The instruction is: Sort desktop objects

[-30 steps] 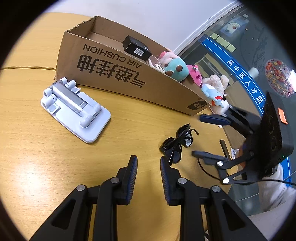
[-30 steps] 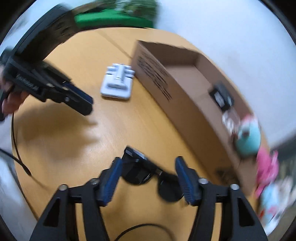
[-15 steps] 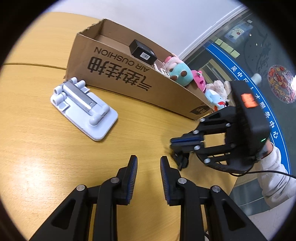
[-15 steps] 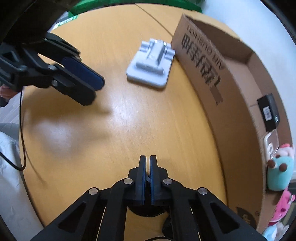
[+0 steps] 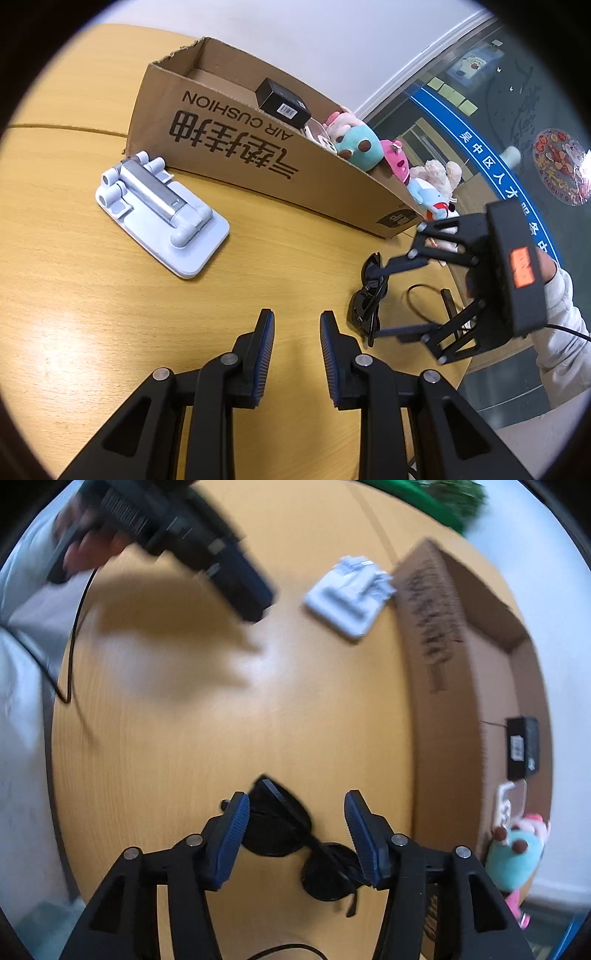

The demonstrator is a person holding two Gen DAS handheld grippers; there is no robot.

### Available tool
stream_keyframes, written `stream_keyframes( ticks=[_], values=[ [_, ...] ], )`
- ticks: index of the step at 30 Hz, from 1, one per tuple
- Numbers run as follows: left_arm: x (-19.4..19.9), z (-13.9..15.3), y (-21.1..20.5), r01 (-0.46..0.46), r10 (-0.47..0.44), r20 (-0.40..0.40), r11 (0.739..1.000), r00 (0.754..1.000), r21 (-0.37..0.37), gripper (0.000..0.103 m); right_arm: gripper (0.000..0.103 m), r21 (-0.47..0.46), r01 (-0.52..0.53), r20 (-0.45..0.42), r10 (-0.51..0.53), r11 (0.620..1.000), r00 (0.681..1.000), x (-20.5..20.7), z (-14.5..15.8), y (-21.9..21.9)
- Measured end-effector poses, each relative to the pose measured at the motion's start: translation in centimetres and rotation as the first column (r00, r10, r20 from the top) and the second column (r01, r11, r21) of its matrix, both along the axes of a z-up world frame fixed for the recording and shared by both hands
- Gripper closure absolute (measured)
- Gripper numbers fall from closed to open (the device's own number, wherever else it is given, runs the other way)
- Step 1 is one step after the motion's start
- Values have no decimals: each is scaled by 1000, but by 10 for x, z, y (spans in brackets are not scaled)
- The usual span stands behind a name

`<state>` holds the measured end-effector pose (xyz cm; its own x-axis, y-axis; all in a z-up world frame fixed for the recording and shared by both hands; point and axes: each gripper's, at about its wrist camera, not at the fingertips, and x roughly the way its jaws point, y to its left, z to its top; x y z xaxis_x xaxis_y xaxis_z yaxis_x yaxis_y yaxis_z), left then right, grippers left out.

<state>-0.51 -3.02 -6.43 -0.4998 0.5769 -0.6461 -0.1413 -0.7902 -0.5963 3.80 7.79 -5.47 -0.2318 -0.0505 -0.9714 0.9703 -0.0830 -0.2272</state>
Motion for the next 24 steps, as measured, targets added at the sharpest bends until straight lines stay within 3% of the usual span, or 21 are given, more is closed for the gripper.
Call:
stream_keyframes(
  ticks=[1, 3, 6, 12, 16, 17, 18, 22, 24],
  values=[
    [-1, -1, 0, -1, 1, 4, 1000, 1000, -3, 79, 54, 9, -4, 21, 4, 1000, 1000, -1, -6, -1],
    [0, -2, -1, -1, 1, 9, 1000, 1000, -3, 79, 75, 38, -12, 66, 9, 999, 998, -4, -19, -2],
    [0, -3, -3, -4, 4, 8, 1000, 1000, -1, 79, 89, 44, 5, 103, -9, 999, 995, -15, -26, 2],
    [0, -6, -5, -20, 20, 18, 1000, 1000, 3, 79, 93, -48, 26, 81, -22, 998, 996, -24, -4, 2],
    [0, -3, -8, -25, 25, 10, 1000, 1000, 6, 79, 94, -161, 46, 53, -38, 986, 998, -24, 28, 3],
    [-1, -3, -9, -28, 28, 10, 1000, 1000, 6, 79, 102, -210, 50, 48, -41, 976, 998, -21, 41, 5],
    [-1, -2, -10, -31, 31, 10, 1000, 999, 6, 79, 103, -254, 52, 43, -42, 966, 998, -18, 53, 7],
    [-3, 2, -11, -40, 40, -4, 999, 999, 6, 79, 103, -459, 102, 42, -93, 883, 995, -7, 110, 22],
    [-6, 5, -10, -34, 34, -9, 999, 999, 5, 79, 103, -494, 156, 65, -143, 855, 988, 0, 123, 34]
  ],
)
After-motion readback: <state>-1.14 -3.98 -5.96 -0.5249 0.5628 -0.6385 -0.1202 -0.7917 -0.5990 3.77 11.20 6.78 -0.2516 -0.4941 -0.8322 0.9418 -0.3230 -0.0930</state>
